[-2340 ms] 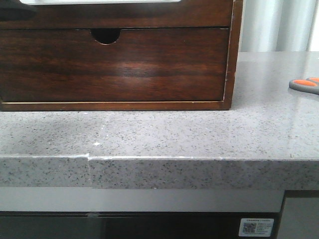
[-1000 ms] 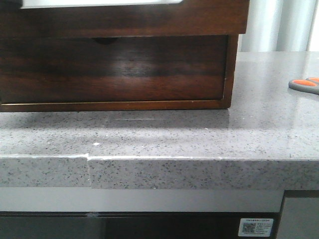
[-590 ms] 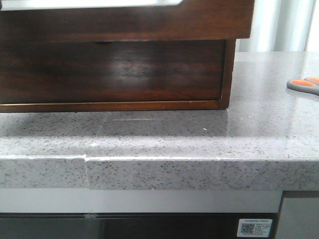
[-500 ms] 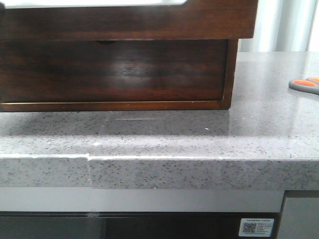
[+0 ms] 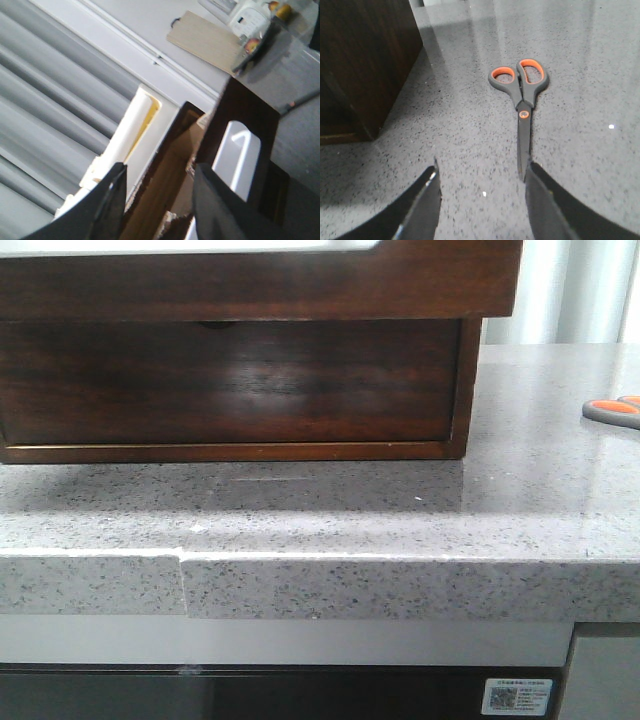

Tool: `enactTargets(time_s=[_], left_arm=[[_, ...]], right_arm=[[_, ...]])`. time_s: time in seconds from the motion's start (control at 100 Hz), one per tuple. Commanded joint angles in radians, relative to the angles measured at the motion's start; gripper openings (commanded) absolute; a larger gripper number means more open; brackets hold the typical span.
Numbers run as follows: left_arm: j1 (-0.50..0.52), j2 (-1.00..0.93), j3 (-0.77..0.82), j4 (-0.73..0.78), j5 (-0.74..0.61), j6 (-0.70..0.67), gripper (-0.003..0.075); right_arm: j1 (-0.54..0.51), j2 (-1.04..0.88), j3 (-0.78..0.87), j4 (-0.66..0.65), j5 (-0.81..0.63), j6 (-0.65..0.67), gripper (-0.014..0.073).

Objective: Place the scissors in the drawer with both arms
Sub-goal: 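Lower the right gripper over the grey-orange scissors and close on them, then lift the scissors with the right gripper and carry them to the drawer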

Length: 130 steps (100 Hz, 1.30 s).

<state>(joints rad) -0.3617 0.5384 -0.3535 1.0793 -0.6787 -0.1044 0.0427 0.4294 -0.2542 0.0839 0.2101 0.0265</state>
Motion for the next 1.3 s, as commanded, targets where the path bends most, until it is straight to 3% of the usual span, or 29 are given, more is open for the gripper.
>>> enactTargets(time_s=[0.0,0.24,0.48,0.61,0.82,1.29], left_arm=[[-0.007,-0.044,-0.028,-0.081,-0.037,-0.058,0.0296],[-0.007,-0.109,-0.028,-0.081,-0.034,-0.082,0.0296],[-0.007,-0.111,-0.028,-0.081,-0.035,-0.083,0.0296],[-0.007,-0.111,-0.028,-0.081,-0.035,-0.083,0.0296],[-0.007,-0.111,-0.028,-0.081,-0.035,-0.083,0.0296],[-0.007,-0.111,-0.028,-0.081,-0.035,-0.083,0.0296]], right_arm=[[0.001,0.108,-0.099,-0.034,-0.093,-0.008,0.0348],[-0.015,0.459,-0.324,-0.061,-0.090,-0.008,0.0350],[-0.081,0.781,-0.563,-0.063,0.068,-0.008,0.0472],[-0.081,0.915,-0.676,-0.076,0.170,-0.008,0.0477],[-0.081,1.016,-0.765,-0.102,0.246,-0.008,0.0477],[-0.081,1.049,-0.770,-0.123,0.303,-0.008,0.0471]])
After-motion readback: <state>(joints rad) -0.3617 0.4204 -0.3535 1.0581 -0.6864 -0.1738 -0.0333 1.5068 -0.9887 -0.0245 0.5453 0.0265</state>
